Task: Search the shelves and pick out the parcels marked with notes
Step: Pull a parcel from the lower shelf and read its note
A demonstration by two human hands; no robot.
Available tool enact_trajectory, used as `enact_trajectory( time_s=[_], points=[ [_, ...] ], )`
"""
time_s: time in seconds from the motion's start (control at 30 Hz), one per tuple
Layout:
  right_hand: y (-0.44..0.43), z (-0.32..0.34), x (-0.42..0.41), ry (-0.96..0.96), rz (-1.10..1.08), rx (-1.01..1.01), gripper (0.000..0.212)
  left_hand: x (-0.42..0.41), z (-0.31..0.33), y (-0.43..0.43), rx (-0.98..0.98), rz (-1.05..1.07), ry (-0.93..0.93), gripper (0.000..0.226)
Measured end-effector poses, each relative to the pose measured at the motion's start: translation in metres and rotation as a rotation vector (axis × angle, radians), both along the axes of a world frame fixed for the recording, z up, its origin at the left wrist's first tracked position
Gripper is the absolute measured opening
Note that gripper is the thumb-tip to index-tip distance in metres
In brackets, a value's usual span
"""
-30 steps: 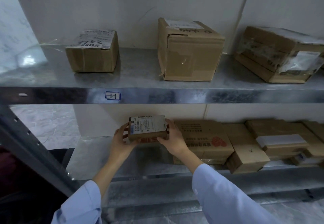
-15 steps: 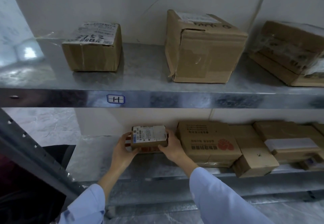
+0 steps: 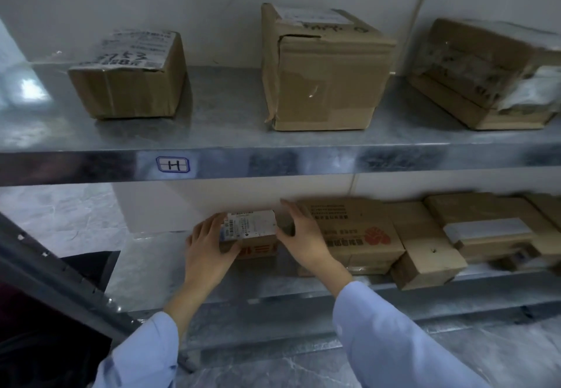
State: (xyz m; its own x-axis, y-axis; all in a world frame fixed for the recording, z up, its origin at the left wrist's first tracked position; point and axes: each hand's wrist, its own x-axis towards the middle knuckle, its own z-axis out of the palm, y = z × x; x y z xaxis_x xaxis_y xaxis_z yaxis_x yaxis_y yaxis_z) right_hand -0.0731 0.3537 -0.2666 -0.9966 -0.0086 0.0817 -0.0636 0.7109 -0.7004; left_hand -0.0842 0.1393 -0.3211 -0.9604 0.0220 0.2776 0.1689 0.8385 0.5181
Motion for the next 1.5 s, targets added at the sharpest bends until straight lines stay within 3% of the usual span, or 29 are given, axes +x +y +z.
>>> enact_trajectory(
  time_s=[0.1,0.33,0.6,1.0,1.23,1.5],
  points=[
    [0.032,0.007,0.007,0.064,-0.032,0.157,0.059,0.003,0.006,0.021,-0.132,-0.055,0.074,0.071],
    [0.126,0.005,0.032,-0.060,-0.115,0.424,0.074,0.019,0.010,0.087,-0.247,-0.170,0.033,0.079],
    [0.216,-0.002,0.053,-0.075,-0.110,0.534,0.087,0.037,0.011,0.144,-0.278,-0.157,-0.009,0.085],
    [0.235,-0.017,0.041,-0.084,0.091,0.397,0.087,0.061,0.013,0.154,-0.272,-0.001,-0.053,0.084],
    [0.237,-0.022,0.034,-0.099,0.122,0.352,0.091,0.053,0.019,0.158,-0.238,0.005,-0.102,0.095],
    [0.236,-0.019,0.040,-0.043,0.086,0.147,0.093,0.056,0.024,0.159,-0.034,-0.018,-0.078,0.086]
  ],
)
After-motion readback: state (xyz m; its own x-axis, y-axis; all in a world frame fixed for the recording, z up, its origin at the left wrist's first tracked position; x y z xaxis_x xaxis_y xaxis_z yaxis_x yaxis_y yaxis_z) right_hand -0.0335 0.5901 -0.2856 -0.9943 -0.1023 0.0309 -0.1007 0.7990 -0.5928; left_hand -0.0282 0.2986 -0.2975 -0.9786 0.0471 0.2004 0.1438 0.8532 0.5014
